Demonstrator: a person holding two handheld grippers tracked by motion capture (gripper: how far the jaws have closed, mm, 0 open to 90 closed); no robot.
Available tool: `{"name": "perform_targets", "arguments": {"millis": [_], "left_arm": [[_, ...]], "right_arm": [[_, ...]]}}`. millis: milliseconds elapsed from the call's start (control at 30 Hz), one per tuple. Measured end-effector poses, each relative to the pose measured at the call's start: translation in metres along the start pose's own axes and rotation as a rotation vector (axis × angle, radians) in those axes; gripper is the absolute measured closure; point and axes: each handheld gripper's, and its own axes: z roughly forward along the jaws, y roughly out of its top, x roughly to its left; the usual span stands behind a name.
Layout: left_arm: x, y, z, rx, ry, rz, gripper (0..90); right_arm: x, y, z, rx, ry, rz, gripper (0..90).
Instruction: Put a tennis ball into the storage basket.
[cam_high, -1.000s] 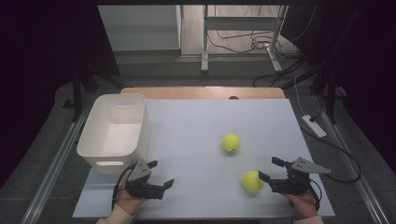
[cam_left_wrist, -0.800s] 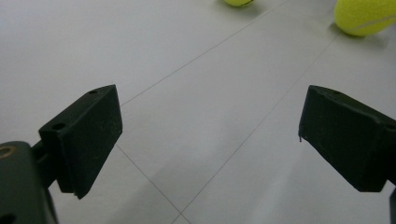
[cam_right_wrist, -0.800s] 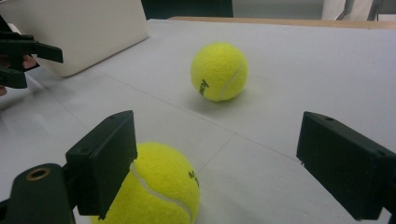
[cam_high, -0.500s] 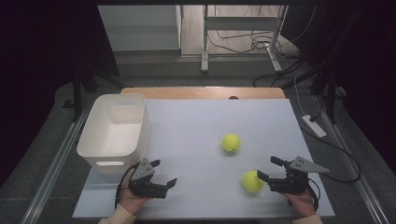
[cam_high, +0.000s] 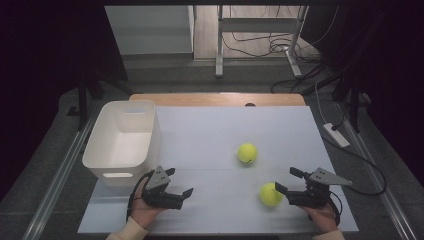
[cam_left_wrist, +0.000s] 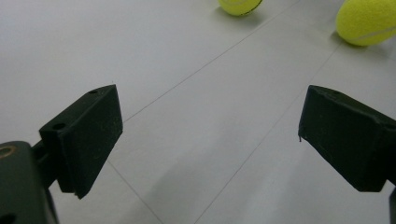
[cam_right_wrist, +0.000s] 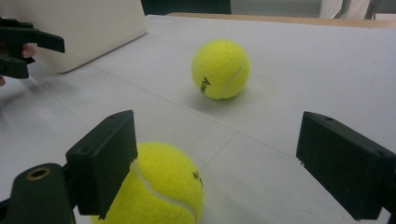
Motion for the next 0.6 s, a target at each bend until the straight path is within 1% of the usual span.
{"name": "perform_targets", "arguments": {"millis": [300,433,600], "left_arm": [[-0.002,0.01,0.009,0.017,-0.021,0.01,7.2],[-0.002,0.013,0.013,0.027,-0.029,0.005,7.2],[-0.002,0.016,0.017,0.034,-0.036,0.001,7.2]], "right_arm": [[0.002,0.001,-0.002,-0.004,0.002,-0.002,12.2],[0.002,0.001,-0.002,0.001,0.002,-0.005,12.2],[0.002,0.001,-0.003,-0.01,0.007,-0.004,12.2]]}}
